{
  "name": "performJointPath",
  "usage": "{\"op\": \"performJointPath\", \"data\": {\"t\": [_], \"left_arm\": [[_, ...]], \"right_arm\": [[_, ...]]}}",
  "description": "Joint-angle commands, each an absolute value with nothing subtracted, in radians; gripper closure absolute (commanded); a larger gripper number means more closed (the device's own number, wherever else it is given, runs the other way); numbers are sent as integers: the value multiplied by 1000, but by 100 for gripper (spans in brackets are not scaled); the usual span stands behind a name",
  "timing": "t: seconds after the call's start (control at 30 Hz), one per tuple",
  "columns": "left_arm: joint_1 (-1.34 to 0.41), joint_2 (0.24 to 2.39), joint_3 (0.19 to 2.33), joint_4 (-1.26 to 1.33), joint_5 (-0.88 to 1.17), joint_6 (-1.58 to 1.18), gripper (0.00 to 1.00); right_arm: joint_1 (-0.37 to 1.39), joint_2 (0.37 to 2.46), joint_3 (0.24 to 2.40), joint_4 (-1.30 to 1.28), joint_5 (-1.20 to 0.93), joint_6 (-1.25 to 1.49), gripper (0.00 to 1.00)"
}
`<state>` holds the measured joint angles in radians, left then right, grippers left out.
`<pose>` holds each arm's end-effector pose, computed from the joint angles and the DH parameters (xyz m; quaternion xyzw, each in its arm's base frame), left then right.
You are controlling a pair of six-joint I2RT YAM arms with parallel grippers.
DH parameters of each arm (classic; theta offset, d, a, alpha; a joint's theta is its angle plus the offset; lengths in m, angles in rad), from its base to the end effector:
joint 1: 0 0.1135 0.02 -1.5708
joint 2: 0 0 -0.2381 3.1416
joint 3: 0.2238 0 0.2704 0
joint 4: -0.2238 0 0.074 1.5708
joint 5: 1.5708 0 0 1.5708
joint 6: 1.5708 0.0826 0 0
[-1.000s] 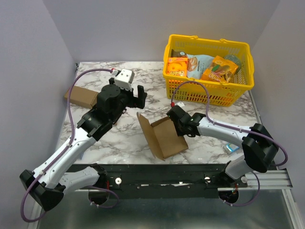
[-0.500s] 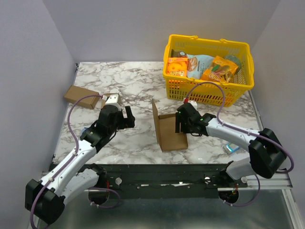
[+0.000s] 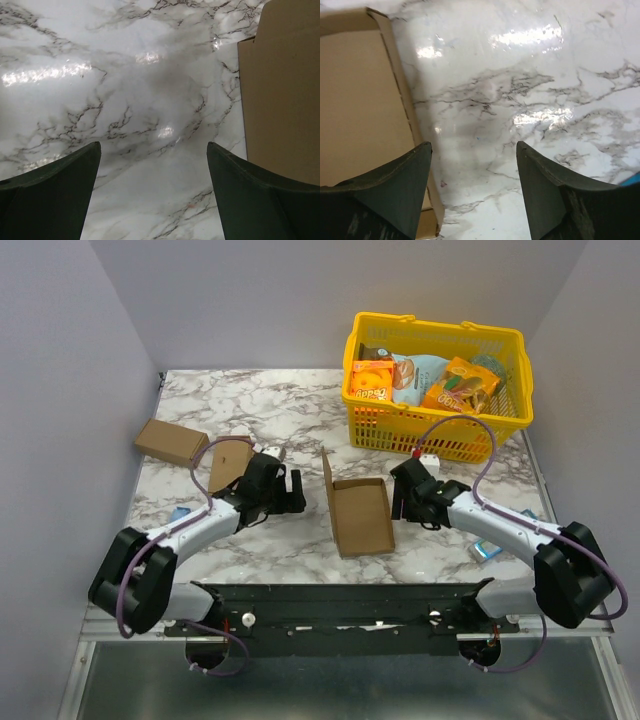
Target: Fold the paper box
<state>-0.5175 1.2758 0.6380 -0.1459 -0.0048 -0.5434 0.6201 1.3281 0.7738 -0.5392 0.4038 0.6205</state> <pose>0.2690 -0.1526 0.1220 -0.0129 0.9235 -0.1921 0.3319 0.2528 0.1406 0.1237 0.0476 0.9519 -0.0239 0.3017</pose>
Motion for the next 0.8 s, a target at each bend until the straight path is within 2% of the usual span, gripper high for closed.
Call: {"op": "performJointPath", "data": {"t": [0.0, 0.3, 0.53, 0.67, 0.77], "left_arm": [[-525, 1442, 727, -19, 75, -546, 5], [-577, 1736, 949, 90, 150, -503, 7], [-595, 1802, 1022, 294, 389, -413, 8], [-566, 1743, 1054, 191, 290, -331, 7], [-499, 1680, 1080, 103, 186, -330, 7]], "right_arm": [[620, 1362, 755, -578, 393, 664, 25], [718, 1411, 704, -515, 181, 744, 28], [929, 1373, 722, -498, 57, 831, 29], [936, 1246, 698, -543, 93, 851, 27], [931, 1119, 721, -592, 152, 784, 18]]}}
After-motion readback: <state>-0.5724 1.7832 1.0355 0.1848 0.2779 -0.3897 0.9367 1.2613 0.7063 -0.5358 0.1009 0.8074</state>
